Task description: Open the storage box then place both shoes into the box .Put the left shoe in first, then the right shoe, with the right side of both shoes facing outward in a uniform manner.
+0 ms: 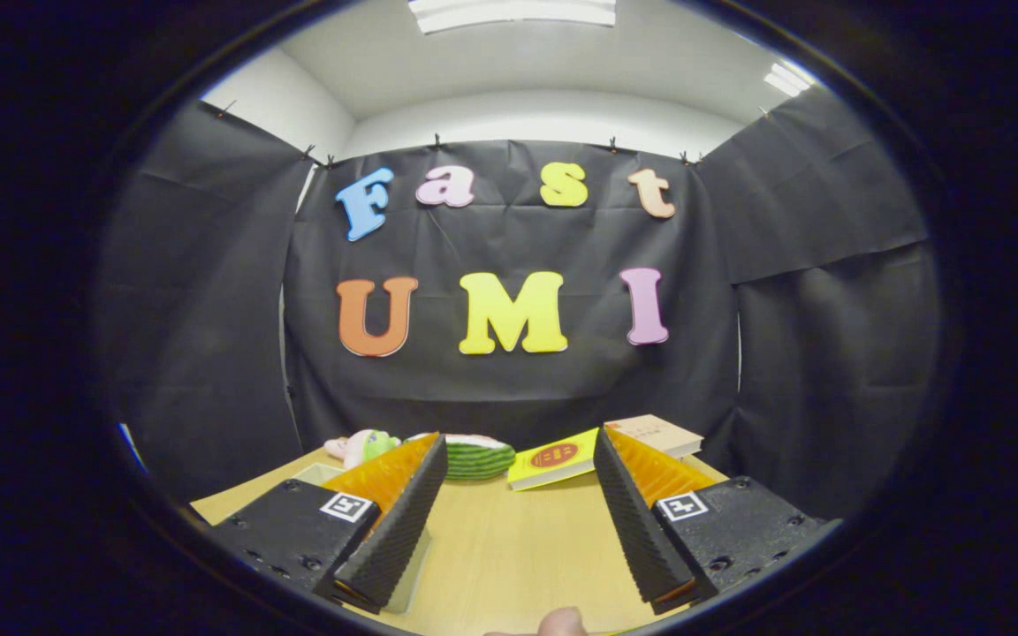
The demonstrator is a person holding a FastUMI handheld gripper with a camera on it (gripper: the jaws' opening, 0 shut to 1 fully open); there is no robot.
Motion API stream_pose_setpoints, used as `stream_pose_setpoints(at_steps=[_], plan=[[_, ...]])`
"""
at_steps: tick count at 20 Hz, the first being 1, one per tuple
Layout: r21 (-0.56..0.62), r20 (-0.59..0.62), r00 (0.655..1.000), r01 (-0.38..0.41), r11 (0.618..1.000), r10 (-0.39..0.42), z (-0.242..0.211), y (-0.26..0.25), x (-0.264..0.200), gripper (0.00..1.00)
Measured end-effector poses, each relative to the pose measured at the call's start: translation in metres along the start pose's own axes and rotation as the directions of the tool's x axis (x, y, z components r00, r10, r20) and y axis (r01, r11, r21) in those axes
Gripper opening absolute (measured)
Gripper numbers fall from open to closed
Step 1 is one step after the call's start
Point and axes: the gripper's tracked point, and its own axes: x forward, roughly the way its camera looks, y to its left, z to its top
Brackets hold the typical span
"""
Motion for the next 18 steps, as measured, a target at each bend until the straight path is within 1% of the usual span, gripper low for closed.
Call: stream_pose_setpoints(at_steps=[4, 10, 18], plan=[[0.007, -0.010, 1.000, -0.011, 1.000, 0.012, -0.002, 0.003, 0.002, 1.00], [-0.012, 0.019, 1.000, -0.006, 1.000, 0.006, 0.005, 0.003, -0.002, 1.00], [-0.006, 0.026, 1.000, -0.011, 1.000, 0.011, 0.007, 0.005, -0.004, 1.00]])
